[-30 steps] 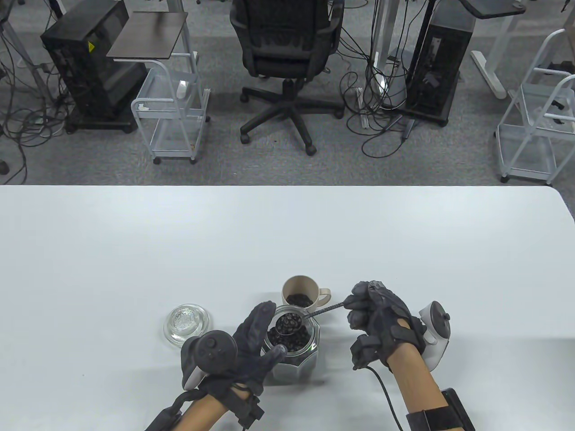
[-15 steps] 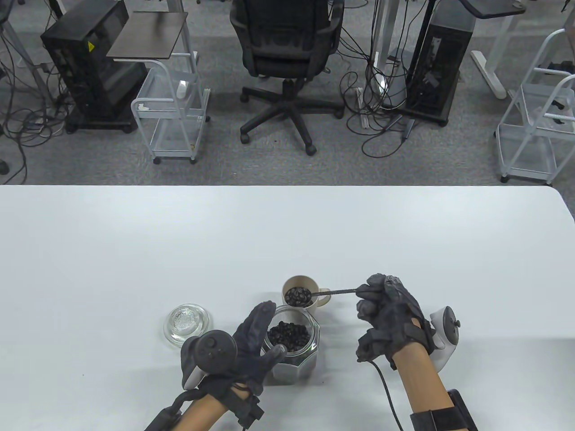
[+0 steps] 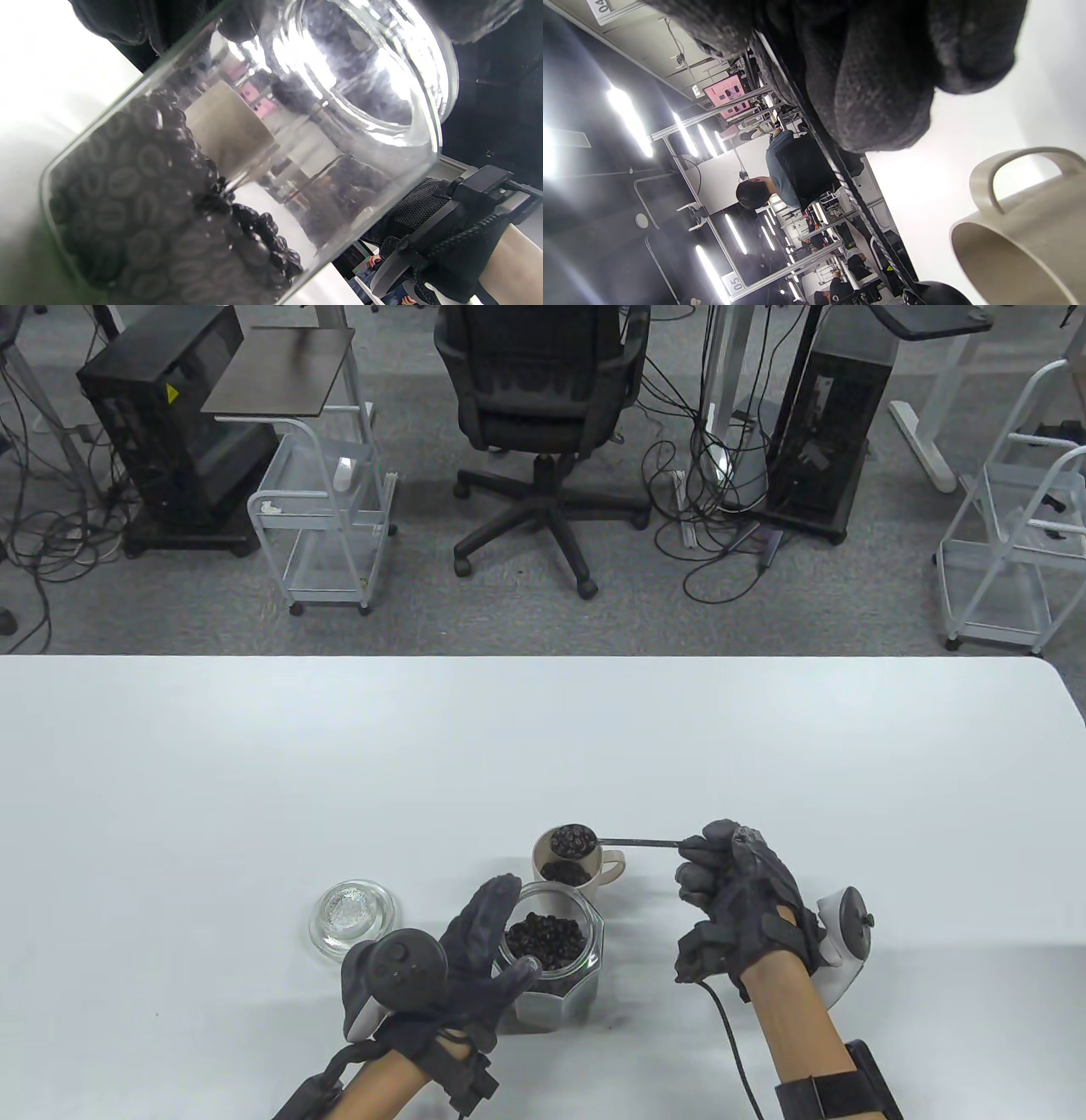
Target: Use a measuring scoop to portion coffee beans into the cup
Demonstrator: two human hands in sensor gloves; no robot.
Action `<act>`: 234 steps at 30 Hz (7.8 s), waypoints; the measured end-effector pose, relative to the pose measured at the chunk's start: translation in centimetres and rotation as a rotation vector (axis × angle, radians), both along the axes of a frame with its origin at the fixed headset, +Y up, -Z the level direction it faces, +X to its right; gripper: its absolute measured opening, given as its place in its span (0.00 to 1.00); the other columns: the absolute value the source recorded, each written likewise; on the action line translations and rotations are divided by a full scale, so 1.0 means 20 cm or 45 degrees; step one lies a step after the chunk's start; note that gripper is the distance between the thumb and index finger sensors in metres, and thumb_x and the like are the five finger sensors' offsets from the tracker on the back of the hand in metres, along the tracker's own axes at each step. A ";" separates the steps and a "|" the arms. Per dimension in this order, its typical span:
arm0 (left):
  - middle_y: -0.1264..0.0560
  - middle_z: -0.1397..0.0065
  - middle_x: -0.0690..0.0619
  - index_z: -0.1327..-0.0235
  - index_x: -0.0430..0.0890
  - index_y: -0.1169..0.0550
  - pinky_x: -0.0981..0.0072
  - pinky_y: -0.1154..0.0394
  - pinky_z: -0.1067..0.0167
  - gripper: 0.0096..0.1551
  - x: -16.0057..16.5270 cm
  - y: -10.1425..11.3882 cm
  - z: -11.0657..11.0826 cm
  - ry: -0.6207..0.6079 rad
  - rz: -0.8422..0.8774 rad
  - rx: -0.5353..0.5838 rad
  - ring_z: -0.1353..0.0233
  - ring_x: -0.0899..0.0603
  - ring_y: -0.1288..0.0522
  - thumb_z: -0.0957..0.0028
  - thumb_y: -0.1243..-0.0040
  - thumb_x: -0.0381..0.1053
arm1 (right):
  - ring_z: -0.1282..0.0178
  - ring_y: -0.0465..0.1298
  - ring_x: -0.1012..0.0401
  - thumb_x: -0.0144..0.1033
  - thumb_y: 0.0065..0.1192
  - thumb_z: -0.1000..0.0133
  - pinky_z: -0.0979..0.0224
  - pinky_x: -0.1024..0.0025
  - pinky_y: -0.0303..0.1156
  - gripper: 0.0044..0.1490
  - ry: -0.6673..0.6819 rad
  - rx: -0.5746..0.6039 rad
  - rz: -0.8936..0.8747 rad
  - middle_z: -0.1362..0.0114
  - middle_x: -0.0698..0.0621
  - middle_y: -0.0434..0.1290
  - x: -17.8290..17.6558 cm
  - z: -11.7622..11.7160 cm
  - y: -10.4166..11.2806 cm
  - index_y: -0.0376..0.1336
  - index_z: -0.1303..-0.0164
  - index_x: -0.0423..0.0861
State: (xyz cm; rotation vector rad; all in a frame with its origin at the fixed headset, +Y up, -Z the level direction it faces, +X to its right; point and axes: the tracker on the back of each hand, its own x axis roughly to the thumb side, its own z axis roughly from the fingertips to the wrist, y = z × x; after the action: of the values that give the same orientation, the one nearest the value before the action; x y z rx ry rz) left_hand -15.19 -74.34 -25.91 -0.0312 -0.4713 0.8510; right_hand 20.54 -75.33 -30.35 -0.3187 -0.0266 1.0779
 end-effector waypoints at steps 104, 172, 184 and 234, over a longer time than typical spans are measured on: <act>0.48 0.15 0.38 0.19 0.50 0.53 0.28 0.40 0.31 0.56 -0.01 -0.01 0.00 0.001 0.005 -0.024 0.20 0.23 0.39 0.54 0.55 0.77 | 0.58 0.83 0.42 0.44 0.62 0.44 0.46 0.41 0.72 0.23 0.136 1.414 1.435 0.48 0.38 0.80 -0.50 0.33 0.58 0.73 0.46 0.44; 0.48 0.15 0.37 0.19 0.50 0.54 0.28 0.40 0.31 0.56 -0.01 -0.02 0.00 0.005 0.013 -0.032 0.20 0.22 0.39 0.53 0.56 0.77 | 0.68 0.84 0.46 0.40 0.61 0.42 0.55 0.47 0.75 0.23 0.331 0.148 0.547 0.52 0.34 0.80 -0.27 0.05 0.17 0.72 0.46 0.38; 0.48 0.15 0.37 0.19 0.50 0.54 0.28 0.40 0.31 0.56 0.00 -0.02 0.00 0.004 0.015 -0.034 0.20 0.22 0.39 0.53 0.56 0.77 | 0.67 0.83 0.46 0.40 0.61 0.42 0.54 0.48 0.75 0.23 0.275 0.050 0.382 0.52 0.35 0.80 -0.16 0.03 0.12 0.72 0.46 0.39; 0.48 0.15 0.37 0.19 0.50 0.54 0.28 0.40 0.31 0.56 -0.01 -0.02 0.00 0.004 0.022 -0.041 0.20 0.22 0.39 0.53 0.56 0.77 | 0.62 0.84 0.49 0.43 0.57 0.39 0.50 0.50 0.75 0.24 0.052 0.034 -0.063 0.47 0.38 0.78 0.00 0.02 0.07 0.68 0.40 0.41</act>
State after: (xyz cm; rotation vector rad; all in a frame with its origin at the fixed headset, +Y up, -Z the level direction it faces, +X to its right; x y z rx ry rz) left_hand -15.35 -74.72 -26.00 -0.0559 -0.4557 0.8754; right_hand 20.49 -73.83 -29.93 -0.2720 0.0036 1.0340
